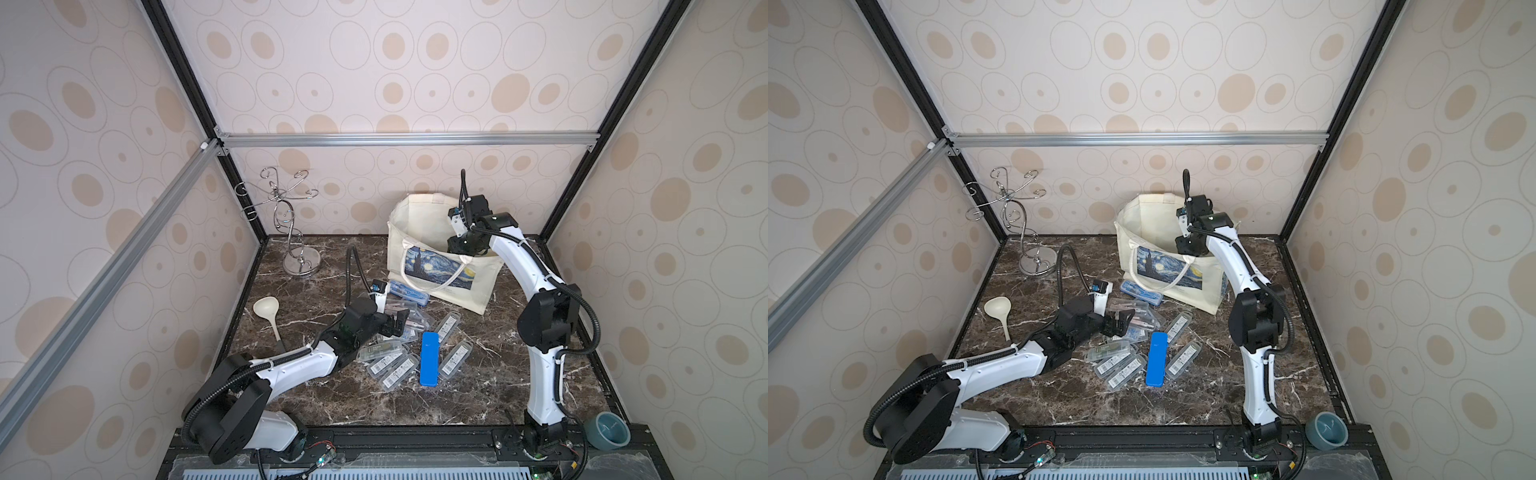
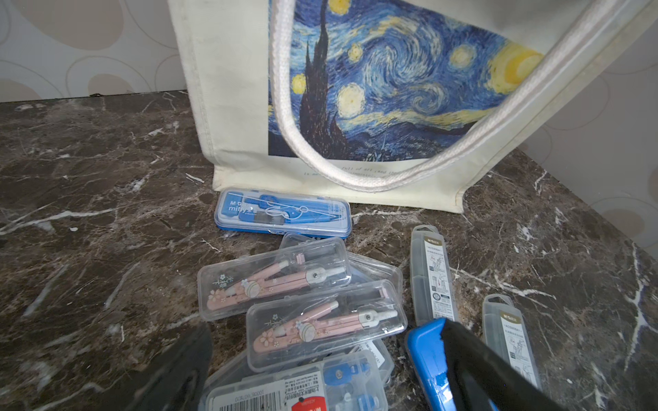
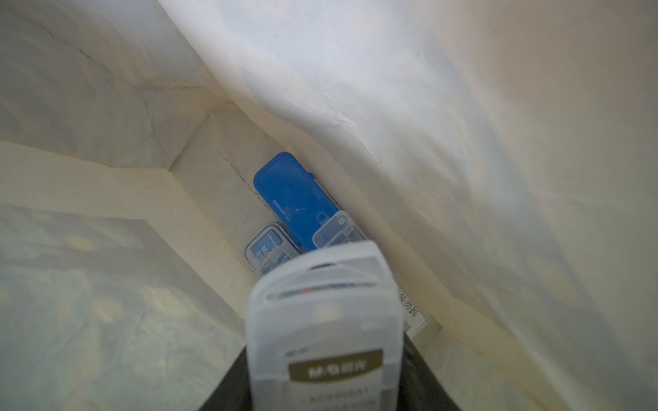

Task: Put the compass set into the canvas bag
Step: Place the compass set in the canvas bag.

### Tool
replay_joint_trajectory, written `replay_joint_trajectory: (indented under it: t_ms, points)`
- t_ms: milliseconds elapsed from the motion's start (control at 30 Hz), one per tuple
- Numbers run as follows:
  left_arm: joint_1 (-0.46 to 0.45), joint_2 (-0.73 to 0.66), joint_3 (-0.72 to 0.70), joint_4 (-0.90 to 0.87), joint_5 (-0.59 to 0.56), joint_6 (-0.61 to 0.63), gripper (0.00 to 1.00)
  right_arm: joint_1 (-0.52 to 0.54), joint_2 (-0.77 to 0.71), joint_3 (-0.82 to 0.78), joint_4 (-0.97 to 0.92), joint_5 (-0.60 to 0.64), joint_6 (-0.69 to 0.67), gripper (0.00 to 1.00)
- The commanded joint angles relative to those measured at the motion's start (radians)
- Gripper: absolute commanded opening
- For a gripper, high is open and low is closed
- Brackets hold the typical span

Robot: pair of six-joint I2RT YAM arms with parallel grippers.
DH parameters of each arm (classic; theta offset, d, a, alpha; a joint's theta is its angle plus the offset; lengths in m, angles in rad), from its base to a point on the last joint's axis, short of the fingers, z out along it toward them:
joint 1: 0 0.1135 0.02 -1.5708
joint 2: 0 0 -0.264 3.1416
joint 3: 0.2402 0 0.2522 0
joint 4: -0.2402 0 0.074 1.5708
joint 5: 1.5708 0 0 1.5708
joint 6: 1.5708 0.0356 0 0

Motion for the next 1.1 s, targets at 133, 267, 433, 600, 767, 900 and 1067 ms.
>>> replay_joint_trajectory:
  t_ms: [133, 267, 433, 600, 767, 900, 1067]
  points:
    - [-0.062, 0.016, 0.027, -0.037, -0.017, 0.089, 1.00, 0.005, -0.001, 0.039, -0.063, -0.023, 0.004, 0.45]
    - [-0.109, 0.031, 0.037, -0.042, -0.031, 0.147, 1.00, 0.004, -0.020, 0.039, -0.042, -0.047, 0.008, 0.53]
    - [-0.163, 0.064, 0.057, -0.047, -0.066, 0.202, 1.00, 0.004, -0.043, 0.045, -0.031, -0.054, 0.016, 0.63]
    - [-0.212, 0.107, 0.092, -0.052, -0.080, 0.246, 1.00, 0.004, -0.074, 0.056, -0.021, -0.063, 0.023, 0.70]
    - [-0.266, 0.147, 0.133, -0.027, -0.081, 0.277, 1.00, 0.004, -0.133, 0.067, 0.000, -0.079, 0.054, 0.76]
    - [-0.302, 0.185, 0.174, -0.027, -0.081, 0.291, 1.00, 0.004, -0.203, 0.050, 0.024, -0.073, 0.088, 0.80]
    - [-0.344, 0.257, 0.251, -0.090, -0.090, 0.311, 1.00, 0.004, -0.348, -0.057, 0.099, -0.029, 0.127, 0.85]
